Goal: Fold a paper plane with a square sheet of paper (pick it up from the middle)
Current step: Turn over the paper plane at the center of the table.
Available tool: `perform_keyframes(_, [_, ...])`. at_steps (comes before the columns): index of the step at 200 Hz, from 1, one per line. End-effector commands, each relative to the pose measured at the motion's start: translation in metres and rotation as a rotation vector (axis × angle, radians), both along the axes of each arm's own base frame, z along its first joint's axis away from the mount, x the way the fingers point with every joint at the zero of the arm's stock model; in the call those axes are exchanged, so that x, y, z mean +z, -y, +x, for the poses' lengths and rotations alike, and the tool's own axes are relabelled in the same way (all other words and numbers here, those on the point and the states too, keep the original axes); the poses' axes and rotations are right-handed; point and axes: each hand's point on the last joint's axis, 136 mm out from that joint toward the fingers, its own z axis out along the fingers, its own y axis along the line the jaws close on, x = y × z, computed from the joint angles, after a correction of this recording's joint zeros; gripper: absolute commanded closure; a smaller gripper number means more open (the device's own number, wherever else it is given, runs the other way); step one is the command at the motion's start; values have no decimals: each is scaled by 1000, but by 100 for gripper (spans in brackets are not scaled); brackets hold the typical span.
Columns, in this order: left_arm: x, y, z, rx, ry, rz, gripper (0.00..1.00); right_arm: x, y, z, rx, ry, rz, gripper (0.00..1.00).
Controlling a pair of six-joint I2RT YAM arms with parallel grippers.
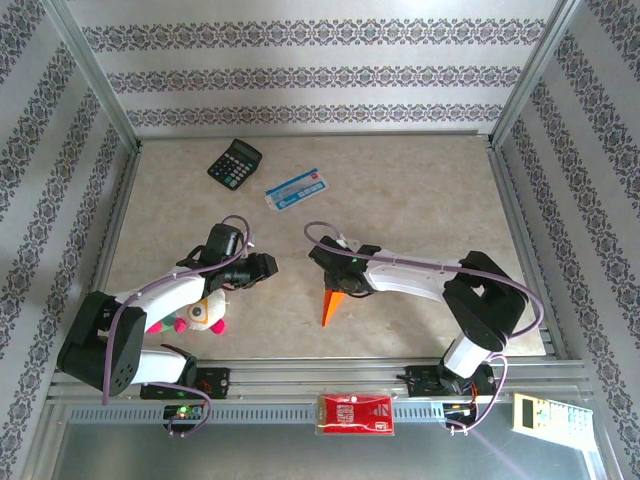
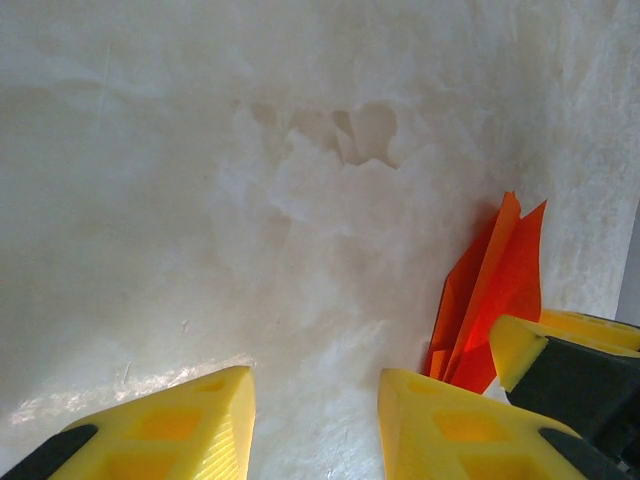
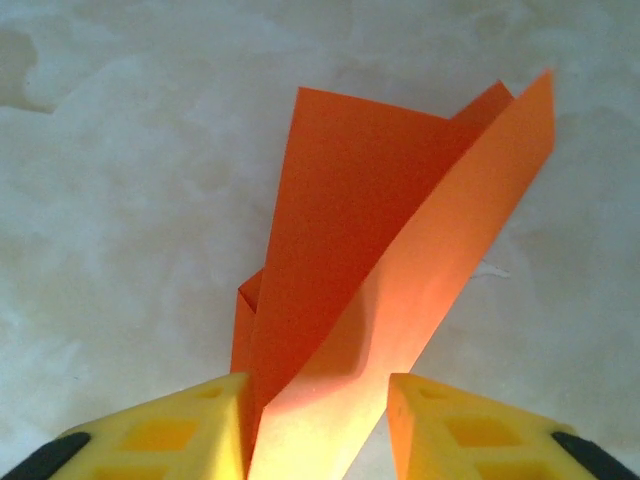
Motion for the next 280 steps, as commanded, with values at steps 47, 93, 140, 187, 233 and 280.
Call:
perform_keyframes(47, [8, 10, 3, -23, 15, -71, 57, 13, 14, 4, -42, 50, 74, 92])
perform_keyframes(93, [6, -5, 14, 42, 21, -101, 48, 59, -44, 24, 99, 130, 309, 100])
perform_keyframes(140, [23, -27, 21, 113, 62, -69, 48, 108, -101, 31, 195, 193, 558, 100])
perform_keyframes(187, [24, -15, 12, 92, 66, -68, 50, 73, -82, 43, 140, 164, 637, 100])
perform_keyframes(233, [5, 18, 3, 32, 28, -90, 48, 32, -61, 44, 99, 120, 676, 100])
perform_keyframes(280, [-10, 42, -1, -29, 1, -91, 46, 6, -43, 34, 56, 87, 665, 100])
